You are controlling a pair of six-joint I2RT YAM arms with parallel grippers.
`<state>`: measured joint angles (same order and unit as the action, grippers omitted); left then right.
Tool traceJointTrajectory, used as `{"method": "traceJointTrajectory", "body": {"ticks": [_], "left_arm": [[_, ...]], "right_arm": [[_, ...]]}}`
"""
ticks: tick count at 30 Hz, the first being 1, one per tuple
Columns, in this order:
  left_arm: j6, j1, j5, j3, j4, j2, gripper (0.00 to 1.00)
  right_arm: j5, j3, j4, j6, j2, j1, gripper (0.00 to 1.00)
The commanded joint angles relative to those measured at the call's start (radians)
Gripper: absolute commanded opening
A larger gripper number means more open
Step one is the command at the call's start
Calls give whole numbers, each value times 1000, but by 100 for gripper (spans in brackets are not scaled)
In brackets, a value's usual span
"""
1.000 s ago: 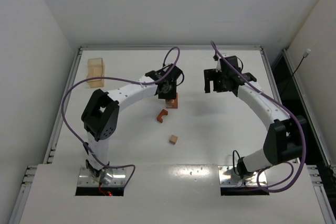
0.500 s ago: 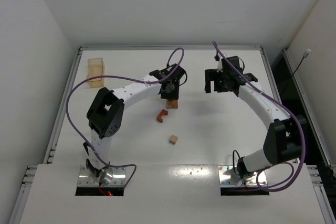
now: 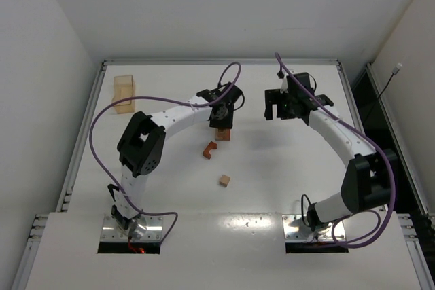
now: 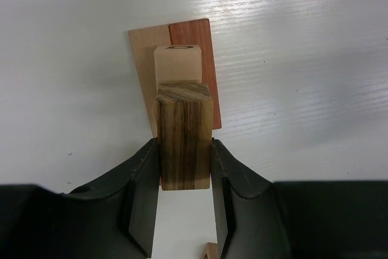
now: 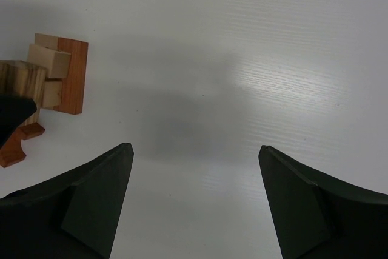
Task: Build the wood block tower
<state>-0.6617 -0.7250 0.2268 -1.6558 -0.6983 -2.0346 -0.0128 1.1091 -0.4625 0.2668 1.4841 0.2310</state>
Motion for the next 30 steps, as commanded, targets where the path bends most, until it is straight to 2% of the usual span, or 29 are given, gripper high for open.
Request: {"method": "traceJointTrajectory", "body": {"ticks": [1,30], "left_arm": [[7,-11,9,-58,5,1,0],[-12,38,37,-98,-4,-58,0]], "right_arm": [[25,1,41,15,4,-4,82],[43,1,50,15,50,-4,80]]}}
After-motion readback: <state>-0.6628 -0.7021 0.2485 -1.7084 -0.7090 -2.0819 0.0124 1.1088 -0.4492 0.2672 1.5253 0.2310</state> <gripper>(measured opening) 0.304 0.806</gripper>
